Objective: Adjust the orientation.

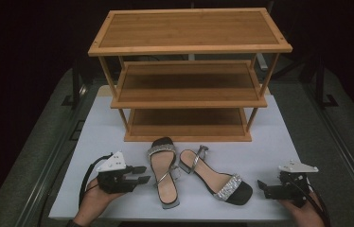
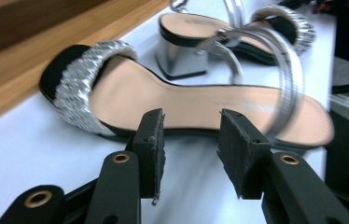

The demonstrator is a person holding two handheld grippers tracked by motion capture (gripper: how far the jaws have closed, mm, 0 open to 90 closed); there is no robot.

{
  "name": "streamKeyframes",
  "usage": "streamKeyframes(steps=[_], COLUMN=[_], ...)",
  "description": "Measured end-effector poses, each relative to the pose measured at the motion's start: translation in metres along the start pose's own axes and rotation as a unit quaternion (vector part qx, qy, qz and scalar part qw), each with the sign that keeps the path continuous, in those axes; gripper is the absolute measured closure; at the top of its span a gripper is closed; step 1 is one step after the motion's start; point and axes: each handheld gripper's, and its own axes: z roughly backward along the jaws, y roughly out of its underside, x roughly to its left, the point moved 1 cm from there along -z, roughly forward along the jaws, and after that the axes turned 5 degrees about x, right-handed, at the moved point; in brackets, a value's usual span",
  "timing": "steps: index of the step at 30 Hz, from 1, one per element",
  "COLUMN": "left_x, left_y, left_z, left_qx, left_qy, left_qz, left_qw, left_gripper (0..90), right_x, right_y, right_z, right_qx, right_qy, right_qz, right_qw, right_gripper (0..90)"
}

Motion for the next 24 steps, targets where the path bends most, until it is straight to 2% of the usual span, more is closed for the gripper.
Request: streamKeyframes(steps=[3, 7, 14, 18, 19, 22, 24], left_x=[-0.011, -0.019, -0.025, -0.025, -0.026, -0.025, -0.024], left_y=[0.009, 0.013, 0.011, 0.009, 0.008, 0.005, 0.006], left_z=[0.002, -0.001, -0.012, -0.017, -0.018, -0.012, -0.008], left_qx=[0.0, -0.002, 0.0, 0.0, -0.002, -0.002, 0.0], left_qy=[0.011, 0.017, 0.034, 0.039, 0.033, 0.013, 0.008], left_qz=[-0.003, -0.005, -0.013, -0.017, -0.019, -0.026, -0.023], left_qw=[0.9999, 0.9998, 0.9993, 0.9991, 0.9993, 0.9996, 0.9997], left_gripper=[57.9, 54.5, 55.0, 65.8, 65.8, 80.7, 81.5], right_x=[0.0, 0.0, 0.0, 0.0, 0.0, 0.0, 0.0], right_y=[0.0, 0.0, 0.0, 0.0, 0.0, 0.0, 0.0], right_z=[0.0, 0.0, 0.0, 0.0, 0.0, 0.0, 0.0], right_qx=[0.0, 0.0, 0.0, 0.0, 0.0, 0.0, 0.0], right_qy=[0.0, 0.0, 0.0, 0.0, 0.0, 0.0, 0.0], right_qz=[0.0, 0.0, 0.0, 0.0, 0.0, -0.001, -0.001], right_qw=[1.0, 1.0, 1.0, 1.0, 1.0, 1.0, 1.0], right_gripper=[0.0, 0.0, 0.0, 0.0, 0.0, 0.0, 0.0])
